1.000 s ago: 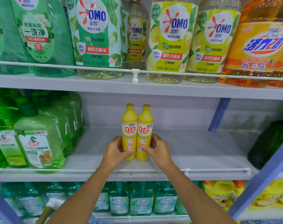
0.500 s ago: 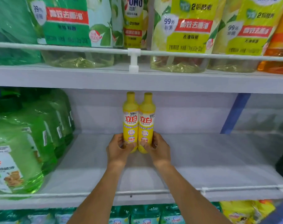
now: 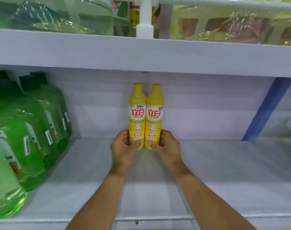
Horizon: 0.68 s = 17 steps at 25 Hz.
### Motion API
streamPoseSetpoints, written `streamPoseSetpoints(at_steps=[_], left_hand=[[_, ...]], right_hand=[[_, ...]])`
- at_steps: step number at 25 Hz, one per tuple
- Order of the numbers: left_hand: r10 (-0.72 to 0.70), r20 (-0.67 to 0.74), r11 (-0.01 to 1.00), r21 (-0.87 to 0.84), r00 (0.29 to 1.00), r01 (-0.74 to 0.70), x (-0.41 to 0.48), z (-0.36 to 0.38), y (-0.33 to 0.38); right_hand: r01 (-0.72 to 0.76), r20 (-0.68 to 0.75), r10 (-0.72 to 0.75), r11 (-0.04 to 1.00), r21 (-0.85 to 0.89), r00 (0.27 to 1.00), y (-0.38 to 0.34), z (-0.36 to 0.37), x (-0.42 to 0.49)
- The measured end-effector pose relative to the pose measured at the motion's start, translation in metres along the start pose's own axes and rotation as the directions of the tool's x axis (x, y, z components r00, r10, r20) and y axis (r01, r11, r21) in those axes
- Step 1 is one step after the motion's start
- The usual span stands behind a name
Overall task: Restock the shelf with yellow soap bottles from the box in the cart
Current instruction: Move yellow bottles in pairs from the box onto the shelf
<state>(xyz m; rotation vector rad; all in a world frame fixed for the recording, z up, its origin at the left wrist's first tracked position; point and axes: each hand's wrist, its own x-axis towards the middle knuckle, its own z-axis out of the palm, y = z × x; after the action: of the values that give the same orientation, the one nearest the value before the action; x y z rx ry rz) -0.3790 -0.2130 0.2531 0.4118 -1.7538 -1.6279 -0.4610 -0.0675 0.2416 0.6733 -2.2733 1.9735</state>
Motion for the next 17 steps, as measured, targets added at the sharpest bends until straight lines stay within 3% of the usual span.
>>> streamPoseSetpoints(at_steps=[17], left_hand=[[0.000,0.023,1.000,0.029,1.000,0.000,0.024,0.002,-0.012]], right_hand=[[0.020,0.051,-0.020,1.000,0.018,0.998,0.006,0.001,0.018]])
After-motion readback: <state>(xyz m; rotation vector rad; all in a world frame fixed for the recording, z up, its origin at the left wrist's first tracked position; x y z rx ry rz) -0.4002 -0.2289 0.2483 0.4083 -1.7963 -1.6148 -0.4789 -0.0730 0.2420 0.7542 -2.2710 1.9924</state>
